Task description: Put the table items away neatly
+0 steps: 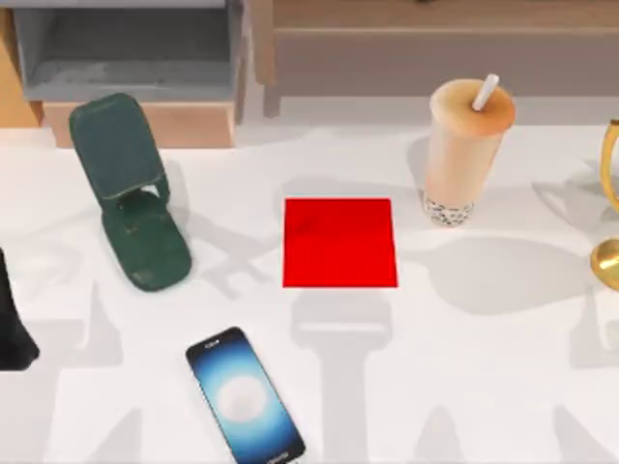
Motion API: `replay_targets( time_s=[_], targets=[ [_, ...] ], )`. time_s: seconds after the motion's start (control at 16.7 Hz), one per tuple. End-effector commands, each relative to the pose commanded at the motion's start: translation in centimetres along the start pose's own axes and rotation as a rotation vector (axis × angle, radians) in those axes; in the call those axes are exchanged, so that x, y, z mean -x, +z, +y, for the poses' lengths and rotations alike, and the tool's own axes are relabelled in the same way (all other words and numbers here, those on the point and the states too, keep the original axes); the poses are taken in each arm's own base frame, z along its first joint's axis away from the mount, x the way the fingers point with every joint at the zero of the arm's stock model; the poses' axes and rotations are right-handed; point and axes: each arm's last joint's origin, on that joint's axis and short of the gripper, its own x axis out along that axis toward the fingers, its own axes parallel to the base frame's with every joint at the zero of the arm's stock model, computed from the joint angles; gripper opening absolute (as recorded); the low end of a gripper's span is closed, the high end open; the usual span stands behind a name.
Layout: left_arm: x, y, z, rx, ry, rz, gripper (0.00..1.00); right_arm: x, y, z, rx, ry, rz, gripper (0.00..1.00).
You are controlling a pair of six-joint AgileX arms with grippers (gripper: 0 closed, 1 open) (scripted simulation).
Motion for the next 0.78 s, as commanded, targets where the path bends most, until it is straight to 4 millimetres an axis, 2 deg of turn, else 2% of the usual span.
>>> replay_targets(
  time_s=[0.18, 0.3, 0.54, 0.66, 0.78],
  targets=[
    [0.0, 0.2, 0.0, 0.0, 0.0, 0.007, 1.0, 0.0, 0.0, 0.0, 0.0, 0.0, 0.0, 1.0],
    [0.0, 1.2, 0.1, 0.001, 0.001, 0.045, 1.0, 0.0, 0.0, 0.0, 0.0, 0.0, 0.0, 1.0],
    [-1.0, 5.3, 0.4, 0.003, 0.02, 0.209, 1.0, 0.0, 0.0, 0.0, 0.0, 0.0, 0.0, 1.0],
    [-2.4, 7.9, 0.7, 0.008, 0.038, 0.333, 1.0, 0.0, 0.0, 0.0, 0.0, 0.0, 0.0, 1.0],
    [-4.8, 10.4, 1.2, 0.017, 0.06, 0.478, 1.0, 0.0, 0.0, 0.0, 0.0, 0.0, 0.0, 1.0]
  ],
)
